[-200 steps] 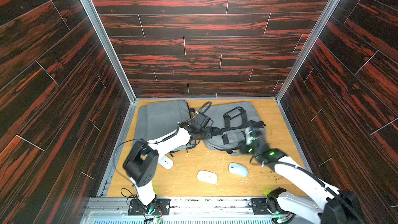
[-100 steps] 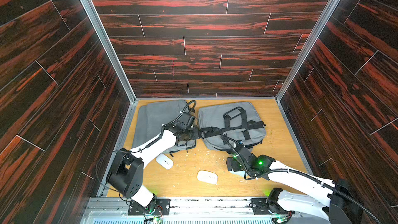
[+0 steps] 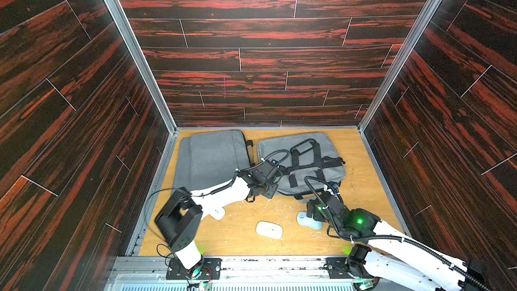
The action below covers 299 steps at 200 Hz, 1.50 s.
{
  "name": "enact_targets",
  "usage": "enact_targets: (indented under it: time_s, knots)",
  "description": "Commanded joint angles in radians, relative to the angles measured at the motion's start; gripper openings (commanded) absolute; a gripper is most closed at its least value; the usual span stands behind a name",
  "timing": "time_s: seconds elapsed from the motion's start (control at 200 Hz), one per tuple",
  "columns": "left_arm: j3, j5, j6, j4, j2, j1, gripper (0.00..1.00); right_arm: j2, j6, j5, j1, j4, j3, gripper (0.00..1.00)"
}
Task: Put the mouse into the laptop bag
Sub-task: Open the zippered laptop bag at the center of the board, then pick up the mouse from the center of the board.
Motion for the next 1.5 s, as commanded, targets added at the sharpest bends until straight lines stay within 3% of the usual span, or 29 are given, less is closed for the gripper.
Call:
enact_targets:
  time_s: [0.0, 0.19, 0.356, 0.576, 0.726, 0.777, 0.822, 0.902, 0.982, 1.102, 1.298, 1.493]
  knots:
    - [0.057, -0.133, 0.139, -0.001, 0.03, -0.053, 0.63, 0.008, 0.037, -0.042, -0.009, -0.068, 0.034, 0.92]
    - [0.123, -0.269, 0.241, -0.01, 0.146, -0.151, 0.62, -0.021, 0.064, -0.109, -0.045, -0.1, 0.043, 0.91]
    - [0.184, -0.336, 0.272, -0.016, 0.231, -0.172, 0.62, -0.101, 0.036, -0.207, -0.112, -0.063, 0.03, 0.9]
    - [0.22, -0.293, 0.319, -0.037, 0.271, -0.171, 0.63, -0.119, 0.014, -0.304, -0.184, -0.044, 0.025, 0.89]
    - [0.228, -0.322, 0.331, -0.037, 0.318, -0.171, 0.66, -0.094, 0.004, -0.346, -0.208, -0.021, 0.015, 0.89]
    - [0.244, -0.319, 0.332, -0.041, 0.335, -0.17, 0.61, -0.081, 0.001, -0.35, -0.211, -0.02, 0.014, 0.88]
    - [0.259, -0.299, 0.33, -0.052, 0.352, -0.167, 0.54, -0.071, -0.001, -0.355, -0.214, -0.02, 0.012, 0.88]
    - [0.287, -0.263, 0.312, -0.077, 0.367, -0.159, 0.24, -0.059, -0.002, -0.355, -0.216, -0.019, 0.01, 0.88]
    - [0.311, -0.228, 0.284, -0.101, 0.363, -0.145, 0.0, -0.058, -0.001, -0.357, -0.219, -0.013, 0.003, 0.87]
    - [0.326, -0.127, 0.217, -0.12, 0.32, -0.096, 0.0, -0.046, -0.004, -0.379, -0.22, 0.009, -0.017, 0.85]
    - [0.309, 0.178, 0.064, -0.086, 0.19, 0.038, 0.0, 0.059, -0.049, -0.489, -0.22, 0.097, -0.081, 0.72]
    - [0.298, 0.28, 0.006, -0.062, 0.115, 0.079, 0.0, 0.179, -0.06, -0.433, -0.209, 0.083, -0.099, 0.74]
